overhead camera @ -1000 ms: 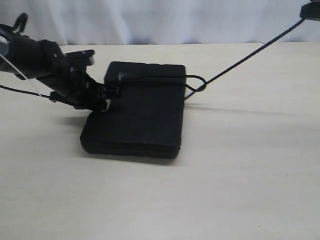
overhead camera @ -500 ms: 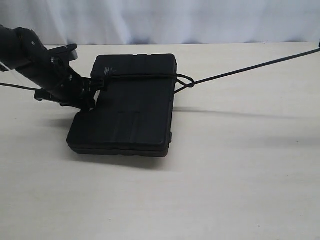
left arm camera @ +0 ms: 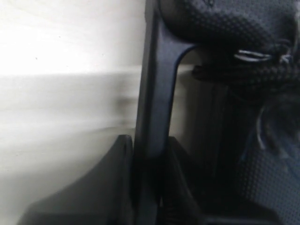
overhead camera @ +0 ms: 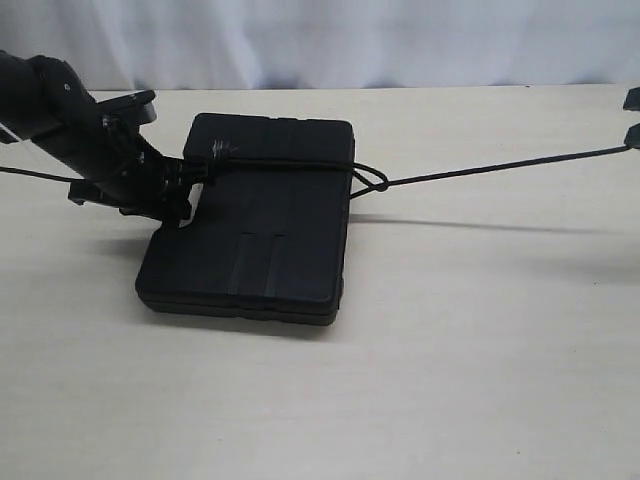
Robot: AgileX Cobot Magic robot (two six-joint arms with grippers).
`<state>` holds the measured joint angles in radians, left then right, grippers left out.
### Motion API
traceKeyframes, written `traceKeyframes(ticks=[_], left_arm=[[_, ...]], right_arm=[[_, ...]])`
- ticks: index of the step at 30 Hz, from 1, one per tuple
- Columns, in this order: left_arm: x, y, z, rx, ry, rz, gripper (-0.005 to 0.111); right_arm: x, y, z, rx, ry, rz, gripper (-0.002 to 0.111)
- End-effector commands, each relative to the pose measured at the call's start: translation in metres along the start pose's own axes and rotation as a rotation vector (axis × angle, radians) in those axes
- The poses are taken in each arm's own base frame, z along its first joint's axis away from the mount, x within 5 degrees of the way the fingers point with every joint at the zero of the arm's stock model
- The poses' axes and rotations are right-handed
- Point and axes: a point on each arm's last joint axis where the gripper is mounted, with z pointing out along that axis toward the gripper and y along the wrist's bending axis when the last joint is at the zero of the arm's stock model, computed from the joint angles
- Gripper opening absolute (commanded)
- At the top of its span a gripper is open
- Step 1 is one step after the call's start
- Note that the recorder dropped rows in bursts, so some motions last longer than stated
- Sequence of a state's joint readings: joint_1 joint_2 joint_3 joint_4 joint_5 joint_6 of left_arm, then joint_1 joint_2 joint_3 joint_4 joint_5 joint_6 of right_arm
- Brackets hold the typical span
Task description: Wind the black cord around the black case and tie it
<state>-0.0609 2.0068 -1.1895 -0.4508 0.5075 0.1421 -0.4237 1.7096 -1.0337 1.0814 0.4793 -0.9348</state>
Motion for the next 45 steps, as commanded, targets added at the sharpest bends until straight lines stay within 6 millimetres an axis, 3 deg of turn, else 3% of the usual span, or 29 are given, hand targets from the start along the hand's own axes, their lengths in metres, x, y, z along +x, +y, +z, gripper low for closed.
traceKeyframes(ticks=[1,8,13,14,17,21,23,26,30,34,36,37,39,40,41,42,45], left_arm=[[-0.009,0.010,-0.005,-0.023,-0.069,-0.040,0.000],[-0.009,0.010,-0.005,-0.026,-0.070,0.038,0.002],[-0.011,0.010,-0.005,-0.021,-0.101,0.046,0.037],[-0.012,0.009,-0.005,-0.011,-0.107,0.024,0.040],[-0.015,0.006,-0.007,0.016,-0.133,-0.031,0.042],[-0.025,-0.001,-0.024,0.033,-0.168,-0.009,0.042],[-0.030,-0.006,-0.040,0.043,-0.213,0.008,0.042],[-0.033,-0.010,-0.065,0.024,-0.272,0.096,0.042],[-0.032,-0.012,-0.090,-0.019,-0.291,0.191,0.041],[-0.026,-0.017,-0.130,-0.051,-0.308,0.215,0.041],[-0.019,-0.017,-0.153,-0.091,-0.308,0.225,0.038],[-0.017,-0.017,-0.160,-0.101,-0.313,0.220,0.033],[-0.006,-0.019,-0.178,-0.110,-0.303,0.224,0.012],[0.007,-0.019,-0.190,-0.110,-0.313,0.229,0.000],[0.015,-0.017,-0.196,-0.121,-0.320,0.240,0.000],[0.031,-0.013,-0.205,-0.144,-0.332,0.254,0.000],[0.057,-0.011,-0.220,-0.133,-0.358,0.244,0.000]], right_arm=[[-0.006,-0.028,0.006,0.160,-0.085,0.060,0.005],[-0.002,-0.031,0.012,0.157,-0.060,0.075,0.005],[-0.002,-0.031,0.012,0.157,-0.060,0.075,0.005],[-0.002,-0.031,0.012,0.157,-0.060,0.075,0.005],[-0.002,-0.031,0.013,0.156,-0.059,0.075,0.016],[-0.002,-0.030,0.013,0.150,-0.056,0.082,0.043],[-0.002,-0.028,0.011,0.134,-0.050,0.081,0.055],[-0.010,-0.018,-0.004,0.110,-0.081,0.045,0.064],[-0.021,-0.007,-0.031,0.133,-0.128,-0.067,0.064],[-0.025,0.003,-0.084,0.293,-0.131,-0.148,0.064],[-0.019,0.000,-0.117,0.476,-0.074,-0.130,0.063],[-0.016,0.002,-0.123,0.490,-0.061,-0.092,0.060],[-0.008,0.024,-0.127,0.421,-0.007,-0.116,0.038],[-0.002,0.047,-0.126,0.365,0.044,-0.252,0.016],[0.002,0.061,-0.124,0.330,0.074,-0.328,0.004],[0.012,0.083,-0.120,0.276,0.126,-0.411,0.004],[0.029,0.107,-0.119,0.229,0.238,-0.489,0.004]])
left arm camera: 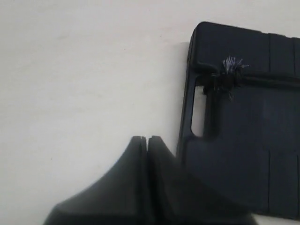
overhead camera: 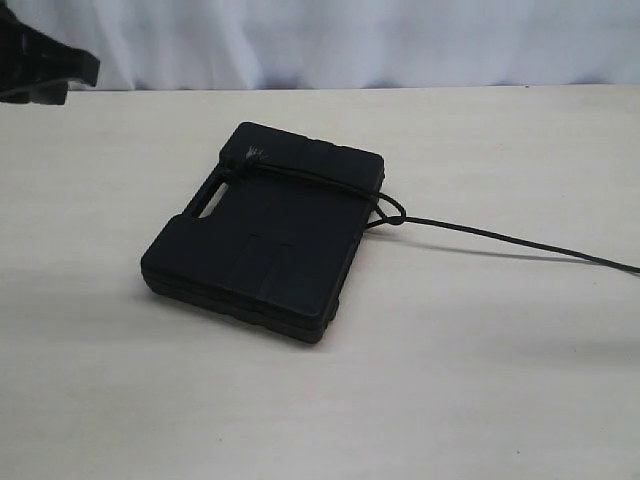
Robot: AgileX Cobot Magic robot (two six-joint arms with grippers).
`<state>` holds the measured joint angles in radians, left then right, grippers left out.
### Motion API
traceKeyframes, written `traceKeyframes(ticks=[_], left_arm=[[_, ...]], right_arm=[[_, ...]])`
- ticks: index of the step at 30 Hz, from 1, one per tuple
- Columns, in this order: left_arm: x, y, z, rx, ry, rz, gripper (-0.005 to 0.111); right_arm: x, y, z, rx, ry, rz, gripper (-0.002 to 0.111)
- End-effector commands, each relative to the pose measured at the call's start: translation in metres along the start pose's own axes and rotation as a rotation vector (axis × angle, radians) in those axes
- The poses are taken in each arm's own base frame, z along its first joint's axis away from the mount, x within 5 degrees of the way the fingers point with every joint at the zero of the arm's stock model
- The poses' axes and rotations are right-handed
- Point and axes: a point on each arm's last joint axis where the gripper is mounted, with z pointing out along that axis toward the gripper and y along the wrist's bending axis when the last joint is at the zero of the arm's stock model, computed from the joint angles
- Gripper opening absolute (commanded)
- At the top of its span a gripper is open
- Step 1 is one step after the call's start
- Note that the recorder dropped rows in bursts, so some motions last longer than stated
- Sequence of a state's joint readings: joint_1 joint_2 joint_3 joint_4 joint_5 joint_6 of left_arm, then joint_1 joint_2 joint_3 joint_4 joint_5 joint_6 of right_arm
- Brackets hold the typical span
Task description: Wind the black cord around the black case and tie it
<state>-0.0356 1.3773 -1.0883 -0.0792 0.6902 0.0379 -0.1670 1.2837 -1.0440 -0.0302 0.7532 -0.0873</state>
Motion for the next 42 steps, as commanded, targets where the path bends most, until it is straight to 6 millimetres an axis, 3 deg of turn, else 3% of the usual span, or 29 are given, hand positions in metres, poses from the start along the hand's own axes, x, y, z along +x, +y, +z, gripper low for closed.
traceKeyframes(ticks=[1,6,7,10,11,12,13,15,17,19,27,30,34,37,38,40,42], left_arm=[[0.029,0.000,-0.033,-0.006,-0.039,-0.008,0.000],[0.078,-0.002,-0.087,0.002,-0.176,-0.007,0.000],[0.095,-0.004,-0.103,0.027,-0.287,-0.023,0.000],[0.117,-0.007,-0.129,0.065,-0.532,-0.041,0.000],[0.132,-0.007,-0.142,0.072,-0.687,-0.039,0.000],[0.139,-0.005,-0.144,0.065,-0.762,-0.041,0.000],[0.149,-0.002,-0.140,0.047,-0.882,-0.053,0.000],[0.157,0.002,-0.121,0.024,-0.948,-0.075,0.000],[0.166,0.004,-0.105,0.013,-0.916,-0.078,0.000],[0.170,0.003,-0.100,0.018,-0.847,-0.069,0.000],[0.171,0.003,-0.099,0.019,-0.837,-0.068,0.000],[0.180,0.004,-0.090,0.014,-0.821,-0.070,0.000],[0.205,0.006,-0.073,0.009,-0.786,-0.070,0.000],[0.235,0.007,-0.053,0.005,-0.764,-0.069,0.000],[0.237,0.007,-0.054,0.007,-0.787,-0.068,0.000],[0.258,0.005,-0.047,0.015,-0.604,-0.009,0.000],[0.260,0.003,-0.054,0.046,-0.680,-0.050,0.000]], right_arm=[[0.012,0.034,-0.009,-0.062,0.129,-0.140,0.004],[0.049,0.055,-0.031,-0.123,0.076,-0.203,0.004],[0.064,0.059,-0.041,-0.149,-0.052,-0.217,0.004],[0.088,0.058,-0.063,-0.187,-0.341,-0.212,0.004],[0.106,0.056,-0.074,-0.205,-0.502,-0.202,0.004],[0.113,0.054,-0.079,-0.209,-0.600,-0.192,0.004],[0.128,0.051,-0.085,-0.208,-0.791,-0.198,0.004],[0.146,0.051,-0.080,-0.203,-0.989,-0.203,0.004],[0.162,0.051,-0.070,-0.209,-1.037,-0.194,0.004],[0.172,0.051,-0.063,-0.208,-0.999,-0.199,0.004],[0.175,0.051,-0.061,-0.210,-0.992,-0.201,0.004],[0.187,0.051,-0.055,-0.220,-1.022,-0.195,0.004],[0.205,0.050,-0.050,-0.222,-1.110,-0.182,0.004],[0.216,0.048,-0.046,-0.219,-1.020,-0.182,0.004],[0.218,0.047,-0.048,-0.218,-1.033,-0.179,0.004],[0.223,0.045,-0.051,-0.220,-1.051,-0.164,0.004],[0.225,0.045,-0.053,-0.220,-1.068,-0.161,0.004]])
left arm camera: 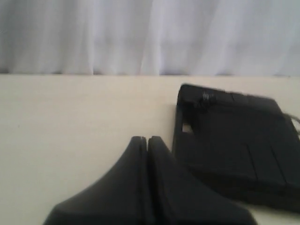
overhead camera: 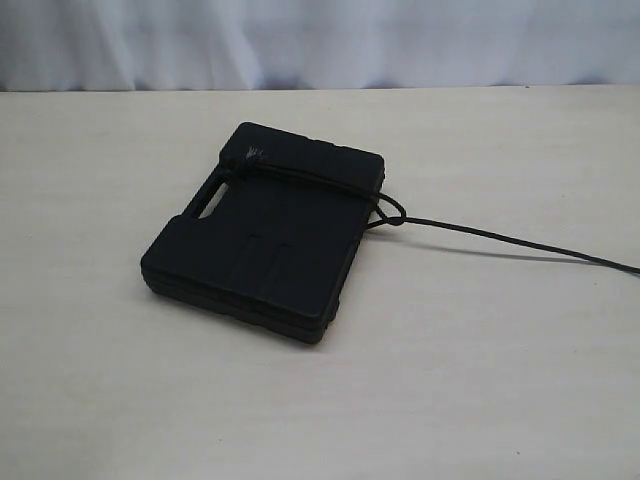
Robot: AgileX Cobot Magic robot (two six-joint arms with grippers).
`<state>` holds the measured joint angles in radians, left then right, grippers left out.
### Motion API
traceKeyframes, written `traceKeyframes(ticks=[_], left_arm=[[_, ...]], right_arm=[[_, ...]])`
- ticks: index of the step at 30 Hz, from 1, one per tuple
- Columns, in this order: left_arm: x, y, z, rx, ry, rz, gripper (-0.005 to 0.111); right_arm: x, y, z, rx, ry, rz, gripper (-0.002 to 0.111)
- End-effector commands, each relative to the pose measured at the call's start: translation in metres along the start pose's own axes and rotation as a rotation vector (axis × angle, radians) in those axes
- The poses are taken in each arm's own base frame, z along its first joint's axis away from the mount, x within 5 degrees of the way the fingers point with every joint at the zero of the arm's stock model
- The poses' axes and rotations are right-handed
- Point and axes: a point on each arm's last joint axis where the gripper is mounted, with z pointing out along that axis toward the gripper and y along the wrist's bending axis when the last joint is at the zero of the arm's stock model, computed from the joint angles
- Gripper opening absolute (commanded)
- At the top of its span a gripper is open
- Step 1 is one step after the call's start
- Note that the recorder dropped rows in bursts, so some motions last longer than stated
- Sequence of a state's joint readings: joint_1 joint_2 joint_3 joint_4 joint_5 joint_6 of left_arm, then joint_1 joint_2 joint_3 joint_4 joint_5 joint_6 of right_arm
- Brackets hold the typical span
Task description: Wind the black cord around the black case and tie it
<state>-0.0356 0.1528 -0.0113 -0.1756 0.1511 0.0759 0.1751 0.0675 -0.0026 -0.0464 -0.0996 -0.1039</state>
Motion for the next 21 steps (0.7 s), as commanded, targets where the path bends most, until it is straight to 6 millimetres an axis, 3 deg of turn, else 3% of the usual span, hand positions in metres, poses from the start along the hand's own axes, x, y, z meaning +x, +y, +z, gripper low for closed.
traceKeyframes(ticks=[1,9,21], left_arm=[[0.0095,-0.0014,-0.0112,0.022,0.000,-0.009,0.000],[0.0063,0.0025,-0.0112,-0.022,-0.035,0.142,0.000],[0.0065,0.0025,-0.0112,-0.022,-0.033,0.142,0.000]], right_arm=[[-0.0009,-0.0002,-0.0059,0.004,-0.033,0.003,0.004],[-0.0053,-0.0042,-0.0063,0.073,-0.078,-0.008,0.004],[-0.0049,-0.0072,-0.0066,0.128,-0.069,-0.017,0.004]])
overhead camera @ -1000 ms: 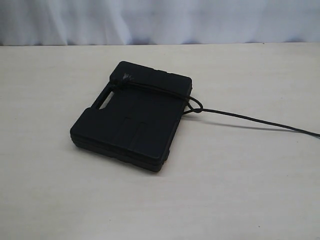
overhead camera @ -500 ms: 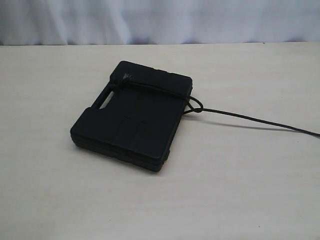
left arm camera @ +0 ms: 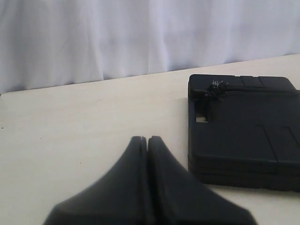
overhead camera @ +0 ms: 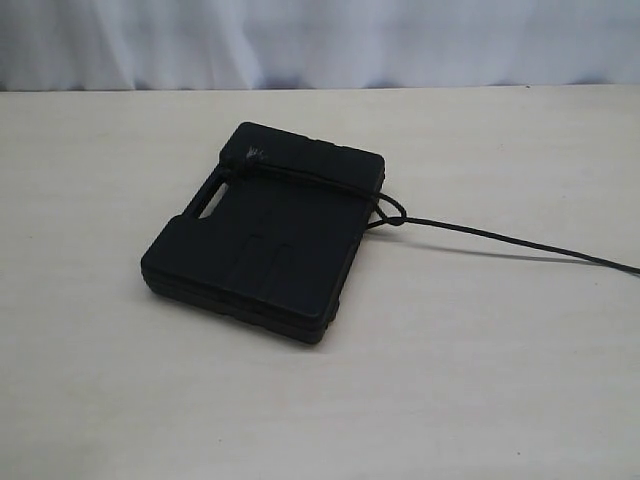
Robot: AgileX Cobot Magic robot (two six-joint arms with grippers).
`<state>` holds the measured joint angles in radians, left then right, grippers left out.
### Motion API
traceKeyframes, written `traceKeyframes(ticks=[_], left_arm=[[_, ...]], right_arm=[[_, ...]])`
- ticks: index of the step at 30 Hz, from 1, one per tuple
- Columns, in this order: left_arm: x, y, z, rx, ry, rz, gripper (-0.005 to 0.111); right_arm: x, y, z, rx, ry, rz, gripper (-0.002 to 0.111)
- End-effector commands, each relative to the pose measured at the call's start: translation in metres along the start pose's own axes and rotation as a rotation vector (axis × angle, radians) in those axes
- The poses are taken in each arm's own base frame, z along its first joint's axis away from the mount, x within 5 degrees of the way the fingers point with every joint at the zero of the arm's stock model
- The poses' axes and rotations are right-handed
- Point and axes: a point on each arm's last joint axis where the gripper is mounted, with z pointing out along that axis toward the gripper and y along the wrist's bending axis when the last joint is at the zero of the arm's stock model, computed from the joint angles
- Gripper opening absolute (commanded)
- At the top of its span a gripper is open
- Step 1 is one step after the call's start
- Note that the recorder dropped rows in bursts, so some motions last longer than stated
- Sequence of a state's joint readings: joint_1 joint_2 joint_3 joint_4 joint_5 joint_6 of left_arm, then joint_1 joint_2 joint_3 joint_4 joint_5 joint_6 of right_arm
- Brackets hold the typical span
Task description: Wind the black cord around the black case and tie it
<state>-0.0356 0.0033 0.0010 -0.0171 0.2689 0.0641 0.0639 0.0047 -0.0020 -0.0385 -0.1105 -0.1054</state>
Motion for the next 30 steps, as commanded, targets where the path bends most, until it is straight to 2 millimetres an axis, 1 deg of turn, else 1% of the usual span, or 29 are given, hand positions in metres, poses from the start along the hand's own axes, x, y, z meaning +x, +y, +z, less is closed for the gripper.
traceKeyframes(ticks=[1,8,11,12,15,17,25,30], left_arm=[[-0.001,0.000,0.000,-0.002,-0.015,-0.004,0.000],[-0.001,0.000,0.000,-0.002,-0.015,-0.004,0.000],[-0.001,0.000,0.000,-0.002,-0.015,-0.004,0.000],[-0.001,0.000,0.000,-0.002,-0.015,-0.004,0.000],[-0.001,0.000,0.000,-0.002,-0.015,-0.004,0.000],[-0.001,0.000,0.000,-0.002,-0.015,-0.004,0.000],[-0.001,0.000,0.000,0.000,-0.015,-0.012,0.000],[-0.001,0.000,0.000,0.001,-0.015,-0.014,0.000]], right_arm=[[-0.001,0.000,0.000,0.009,-0.013,-0.005,0.004],[0.002,0.000,0.000,0.007,0.011,-0.006,0.004],[0.009,0.001,-0.001,-0.002,0.096,-0.005,0.004],[0.015,0.001,-0.002,-0.009,0.157,-0.005,0.004],[0.025,0.002,-0.004,-0.021,0.267,-0.019,0.004],[0.027,0.002,-0.004,-0.022,0.297,-0.048,0.004],[0.024,0.002,-0.004,-0.019,0.260,-0.046,0.004],[0.024,0.002,-0.003,-0.020,0.257,0.024,0.004]])
